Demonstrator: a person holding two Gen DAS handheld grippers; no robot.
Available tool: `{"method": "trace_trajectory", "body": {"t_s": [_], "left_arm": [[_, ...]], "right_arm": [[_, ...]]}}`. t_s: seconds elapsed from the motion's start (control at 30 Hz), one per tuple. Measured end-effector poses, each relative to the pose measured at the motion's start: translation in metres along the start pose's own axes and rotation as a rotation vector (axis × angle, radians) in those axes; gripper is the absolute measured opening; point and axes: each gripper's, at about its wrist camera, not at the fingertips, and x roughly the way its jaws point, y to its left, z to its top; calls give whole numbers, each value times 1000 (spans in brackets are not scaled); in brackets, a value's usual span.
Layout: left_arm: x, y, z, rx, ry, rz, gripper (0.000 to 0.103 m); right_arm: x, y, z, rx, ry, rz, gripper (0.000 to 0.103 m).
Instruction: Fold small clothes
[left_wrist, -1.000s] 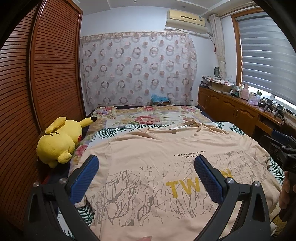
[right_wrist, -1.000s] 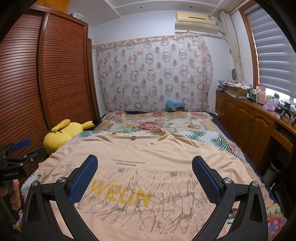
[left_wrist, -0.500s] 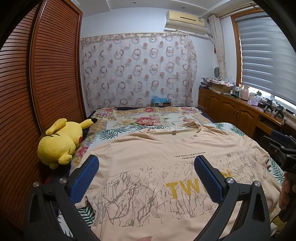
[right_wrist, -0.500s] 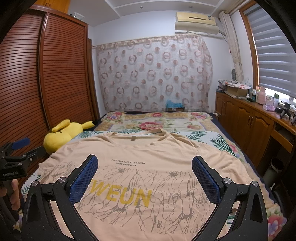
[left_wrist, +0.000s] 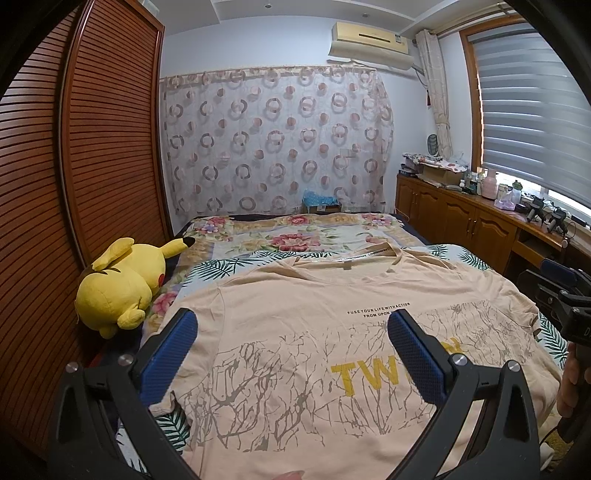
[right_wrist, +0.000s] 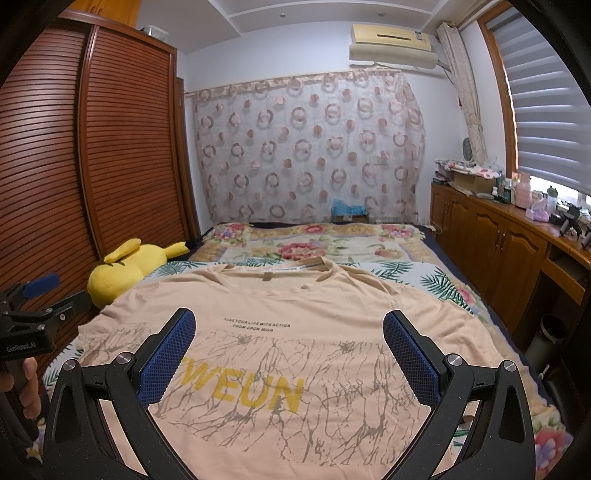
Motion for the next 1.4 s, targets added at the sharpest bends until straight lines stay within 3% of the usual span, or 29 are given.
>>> {"method": "trace_trajectory", "body": {"t_s": [0.57, 1.4], "left_arm": [[0, 0, -1, -1, 13, -4, 103], [44, 83, -48, -38, 210, 67, 103]], "right_arm": [[10, 2, -2, -4, 10, 11, 103], [70, 43, -30, -118, 180, 111, 103]]}}
